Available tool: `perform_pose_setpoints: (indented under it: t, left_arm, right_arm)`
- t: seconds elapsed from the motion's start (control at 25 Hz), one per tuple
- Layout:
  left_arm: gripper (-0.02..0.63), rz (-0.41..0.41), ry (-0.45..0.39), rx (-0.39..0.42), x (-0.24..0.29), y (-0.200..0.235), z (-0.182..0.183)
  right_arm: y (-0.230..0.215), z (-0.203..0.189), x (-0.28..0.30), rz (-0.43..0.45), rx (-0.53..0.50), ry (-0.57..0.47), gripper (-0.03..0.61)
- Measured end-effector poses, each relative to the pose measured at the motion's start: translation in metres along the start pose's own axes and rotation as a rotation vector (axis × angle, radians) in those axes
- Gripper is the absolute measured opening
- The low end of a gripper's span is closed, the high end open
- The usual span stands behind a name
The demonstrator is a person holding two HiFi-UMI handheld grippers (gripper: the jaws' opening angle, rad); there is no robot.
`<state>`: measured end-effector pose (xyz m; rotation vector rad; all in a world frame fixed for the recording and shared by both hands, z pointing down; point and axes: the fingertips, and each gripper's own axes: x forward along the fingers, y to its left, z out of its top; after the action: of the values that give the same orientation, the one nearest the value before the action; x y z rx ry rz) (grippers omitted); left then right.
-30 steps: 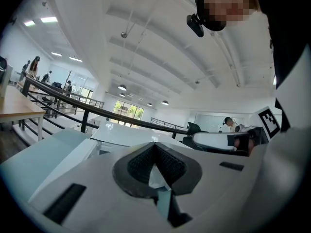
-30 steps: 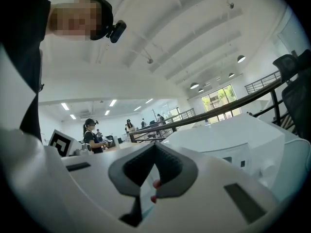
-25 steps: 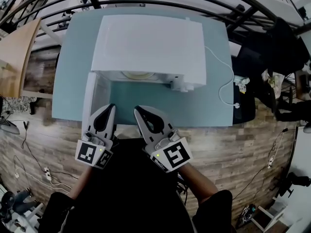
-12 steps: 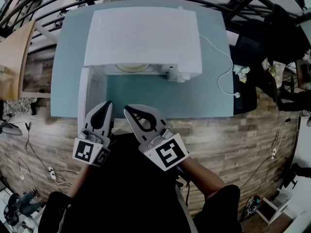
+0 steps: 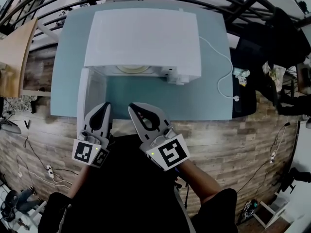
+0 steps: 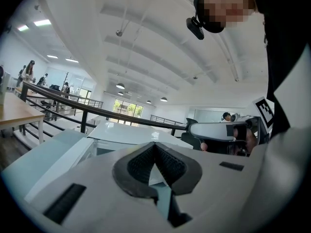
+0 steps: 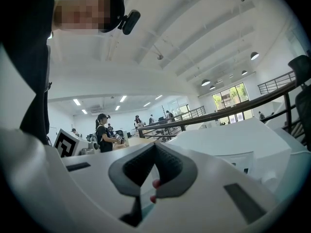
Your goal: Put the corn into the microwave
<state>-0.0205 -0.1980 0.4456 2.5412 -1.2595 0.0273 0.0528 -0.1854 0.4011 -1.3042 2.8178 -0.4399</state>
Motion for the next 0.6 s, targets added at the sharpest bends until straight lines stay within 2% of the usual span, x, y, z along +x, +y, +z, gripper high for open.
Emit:
perform_pose_setpoints:
  t: [0.08,0.32,0.48,0.6]
  left_arm:
    - [0.003,0.001,-0.014,-0.024,0.0,-0.002,0.003]
    - [0.003,-0.022,-0.04,-0.03,0.004,-0.006,0.008]
    - [0.003,-0.025,-0.018,-0.006,0.005,-0.005,0.004]
    - [0.003,-0.033,-0.028,-0.018,0.006,-0.007,0.004]
  right_arm:
    - [0.0,-0.002,-0.001,-0.017,-0.003,0.0,0.009]
    - [-0.003,-0.006,-0.001,-0.074,0.033,-0.021,0.008]
    - [-0.011,-0.012,-0.001,-0.134,0.073,-0.033,0.009]
    - [-0.016,-0.015,-0.004,-0.183,0.102,-0.046,0.008]
